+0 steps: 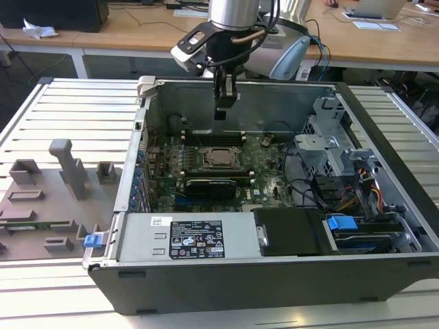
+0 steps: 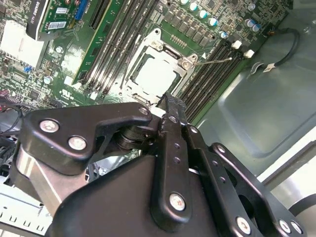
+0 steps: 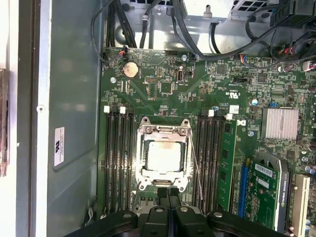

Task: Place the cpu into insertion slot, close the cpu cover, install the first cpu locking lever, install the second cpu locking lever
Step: 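Install the first cpu locking lever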

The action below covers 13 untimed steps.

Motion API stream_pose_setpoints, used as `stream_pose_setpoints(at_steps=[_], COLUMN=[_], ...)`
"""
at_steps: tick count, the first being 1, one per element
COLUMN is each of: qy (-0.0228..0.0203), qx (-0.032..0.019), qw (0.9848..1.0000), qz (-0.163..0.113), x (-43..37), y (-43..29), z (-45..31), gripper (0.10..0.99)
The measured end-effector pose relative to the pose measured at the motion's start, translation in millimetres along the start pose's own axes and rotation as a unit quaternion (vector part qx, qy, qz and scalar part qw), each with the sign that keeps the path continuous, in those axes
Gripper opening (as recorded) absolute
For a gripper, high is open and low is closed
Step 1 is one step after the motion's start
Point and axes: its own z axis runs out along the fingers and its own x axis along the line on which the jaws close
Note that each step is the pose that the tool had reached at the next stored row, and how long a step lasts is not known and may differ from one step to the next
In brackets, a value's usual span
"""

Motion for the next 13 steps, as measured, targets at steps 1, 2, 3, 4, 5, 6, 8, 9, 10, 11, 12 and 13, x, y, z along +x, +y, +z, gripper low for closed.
stream_pose_setpoints(at_steps=[1,2,3,4,5,6,8,9,10,11,12,13], qy=[-0.0001,-0.001,-0.0017,-0.0025,-0.0031,-0.0037,-0.005,-0.0061,-0.0066,-0.0068,-0.0071,-0.0075], qx=[-0.0001,-0.0007,-0.0013,-0.0018,-0.0023,-0.0027,-0.0036,-0.0045,-0.0048,-0.005,-0.0052,-0.0055], qw=[1.0,0.9996,0.9988,0.9977,0.9962,0.9946,0.9904,0.9855,0.9832,0.9819,0.9805,0.9782], qz=[-0.004,-0.027,-0.048,-0.068,-0.087,-0.104,-0.138,-0.169,-0.182,-0.189,-0.196,-0.207], x=[0.0,0.0,0.0,0.0,0.0,0.0,0.0,0.0,0.0,0.0,0.0,0.0], y=[0.0,0.0,0.0,0.0,0.0,0.0,0.0,0.0,0.0,0.0,0.0,0.0], z=[0.0,-0.1,0.0,0.0,0.0,0.0,0.0,0.0,0.0,0.0,0.0,0.0], gripper=[0.106,0.106,0.106,0.106,0.106,0.106,0.106,0.106,0.106,0.106,0.106,0.106])
